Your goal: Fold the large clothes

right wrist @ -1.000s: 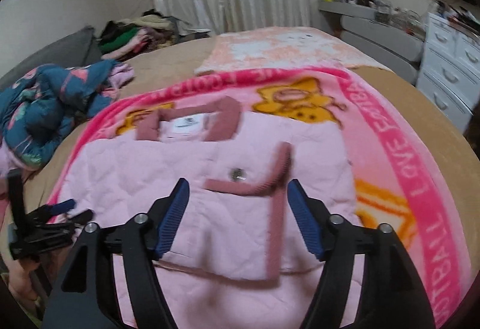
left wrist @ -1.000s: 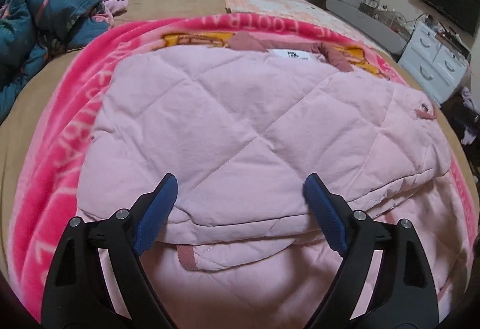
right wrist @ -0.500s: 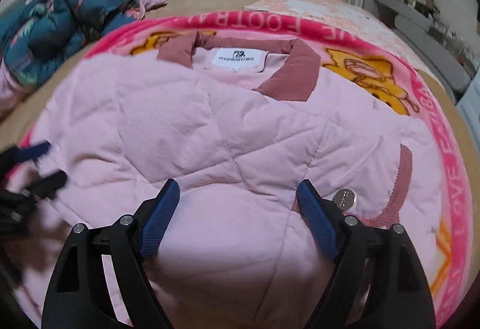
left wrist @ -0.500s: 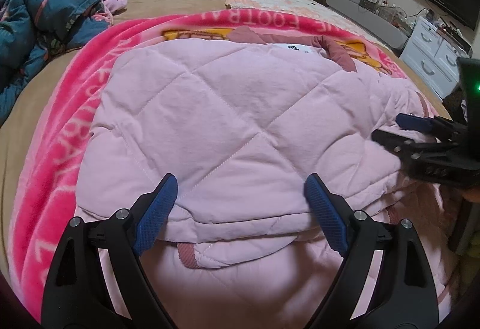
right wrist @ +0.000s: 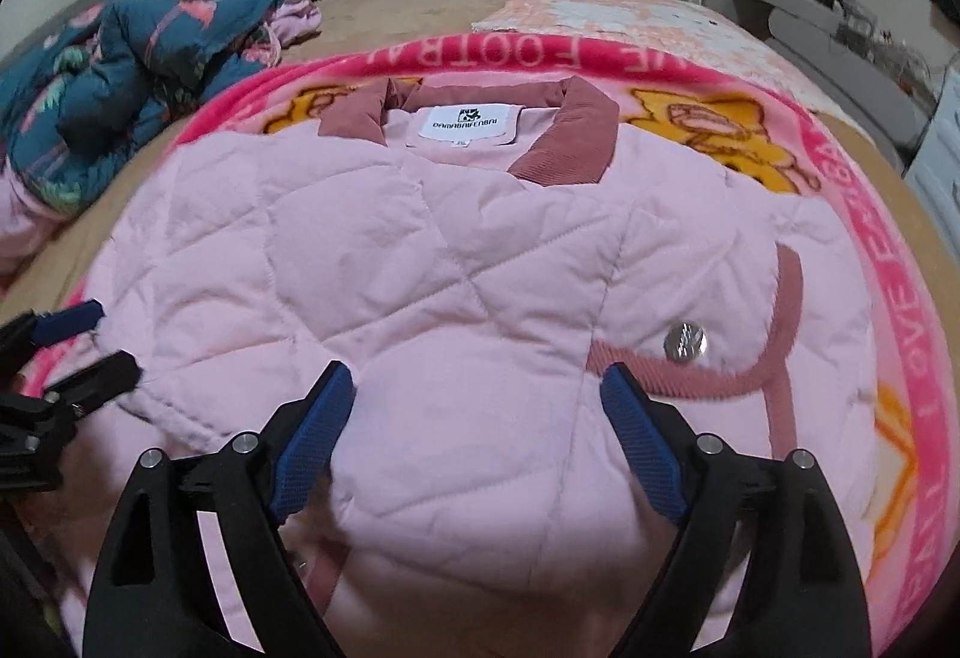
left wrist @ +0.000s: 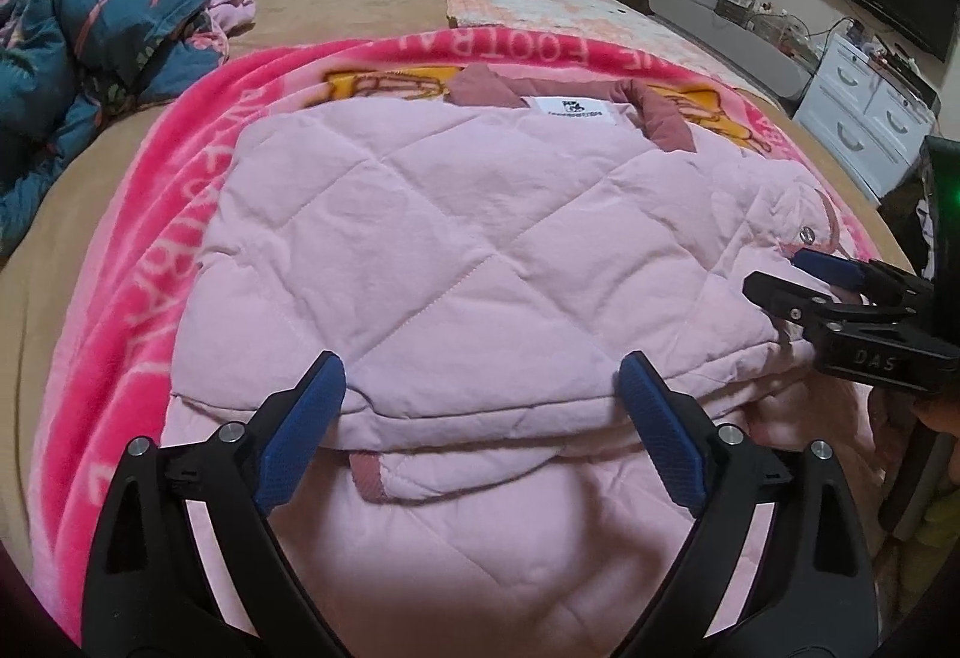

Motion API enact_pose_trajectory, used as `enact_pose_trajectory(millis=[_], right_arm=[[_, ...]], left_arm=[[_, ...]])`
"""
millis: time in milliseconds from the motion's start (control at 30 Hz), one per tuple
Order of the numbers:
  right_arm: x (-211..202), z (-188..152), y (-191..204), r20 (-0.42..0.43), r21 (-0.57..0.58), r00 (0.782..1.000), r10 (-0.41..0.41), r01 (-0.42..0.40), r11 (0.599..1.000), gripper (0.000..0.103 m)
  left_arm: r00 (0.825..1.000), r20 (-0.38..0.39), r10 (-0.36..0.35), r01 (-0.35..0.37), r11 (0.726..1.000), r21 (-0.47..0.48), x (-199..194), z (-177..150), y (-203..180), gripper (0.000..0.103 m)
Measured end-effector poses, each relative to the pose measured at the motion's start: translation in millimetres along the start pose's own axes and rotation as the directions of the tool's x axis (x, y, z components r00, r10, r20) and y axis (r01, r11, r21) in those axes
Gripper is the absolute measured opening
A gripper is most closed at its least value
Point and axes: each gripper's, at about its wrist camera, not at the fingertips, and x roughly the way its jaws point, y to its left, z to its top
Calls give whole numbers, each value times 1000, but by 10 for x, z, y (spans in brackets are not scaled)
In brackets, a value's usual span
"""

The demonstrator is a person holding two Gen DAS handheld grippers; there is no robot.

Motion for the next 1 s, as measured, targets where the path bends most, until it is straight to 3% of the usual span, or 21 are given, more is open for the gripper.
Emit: enact_pose_trajectory(millis=[200, 367, 1000], right_arm=[[-230, -65, -14, 35, 51, 998, 45, -47, 998, 95], [-369, -67, -15, 51, 87, 996, 77, -81, 993, 95], [-903, -104, 92, 152, 101, 985, 77, -93, 991, 99]], left_arm=[[1000, 30, 4, -3, 999, -39, -166, 20, 52, 94], [998, 54, 13, -10, 998, -61, -310, 41, 98, 94], [987, 150, 59, -39, 991, -128, -865, -134, 327, 94]])
